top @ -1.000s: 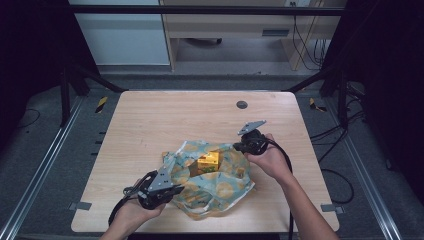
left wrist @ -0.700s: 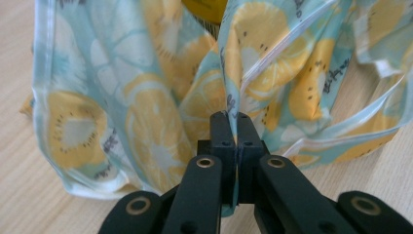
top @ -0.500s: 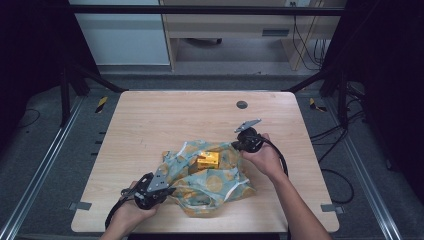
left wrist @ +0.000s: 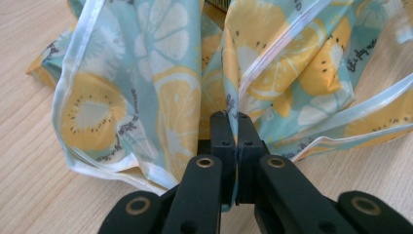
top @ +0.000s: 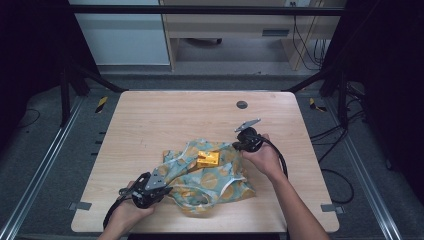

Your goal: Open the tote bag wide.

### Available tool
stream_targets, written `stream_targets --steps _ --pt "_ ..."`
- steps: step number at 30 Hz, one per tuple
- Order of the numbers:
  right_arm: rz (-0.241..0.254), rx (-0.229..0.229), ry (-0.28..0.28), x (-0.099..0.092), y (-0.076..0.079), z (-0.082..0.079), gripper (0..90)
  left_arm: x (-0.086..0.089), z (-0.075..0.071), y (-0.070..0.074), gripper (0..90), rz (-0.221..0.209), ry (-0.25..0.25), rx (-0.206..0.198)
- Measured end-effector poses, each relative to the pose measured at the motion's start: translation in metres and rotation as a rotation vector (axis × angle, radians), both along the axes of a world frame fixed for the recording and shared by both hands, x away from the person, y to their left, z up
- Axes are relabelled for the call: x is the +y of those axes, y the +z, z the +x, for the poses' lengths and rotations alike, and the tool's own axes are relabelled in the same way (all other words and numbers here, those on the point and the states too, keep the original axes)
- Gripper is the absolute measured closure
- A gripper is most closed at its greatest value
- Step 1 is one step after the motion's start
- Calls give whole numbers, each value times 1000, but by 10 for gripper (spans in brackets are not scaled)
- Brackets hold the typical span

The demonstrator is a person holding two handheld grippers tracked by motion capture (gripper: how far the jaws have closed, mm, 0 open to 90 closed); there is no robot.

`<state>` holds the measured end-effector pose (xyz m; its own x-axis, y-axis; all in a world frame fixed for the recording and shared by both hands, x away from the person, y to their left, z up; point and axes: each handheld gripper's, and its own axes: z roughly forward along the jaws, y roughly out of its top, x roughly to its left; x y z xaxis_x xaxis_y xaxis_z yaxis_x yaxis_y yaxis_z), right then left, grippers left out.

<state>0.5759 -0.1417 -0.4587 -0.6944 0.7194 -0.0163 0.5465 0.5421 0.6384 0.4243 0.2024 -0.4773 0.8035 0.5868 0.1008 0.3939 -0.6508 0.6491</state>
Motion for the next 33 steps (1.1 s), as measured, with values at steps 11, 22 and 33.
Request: stream_targets --steps 11,22,33 --pt "-24 -2 -19 6 -12 9 900 -2 -5 -5 897 11 -15 22" --pt "-33 -35 -26 16 -10 22 900 -17 -19 -4 898 -16 -37 52" --pt "-15 -67 -30 16 -5 23 900 -33 -28 -4 895 -52 -66 62"
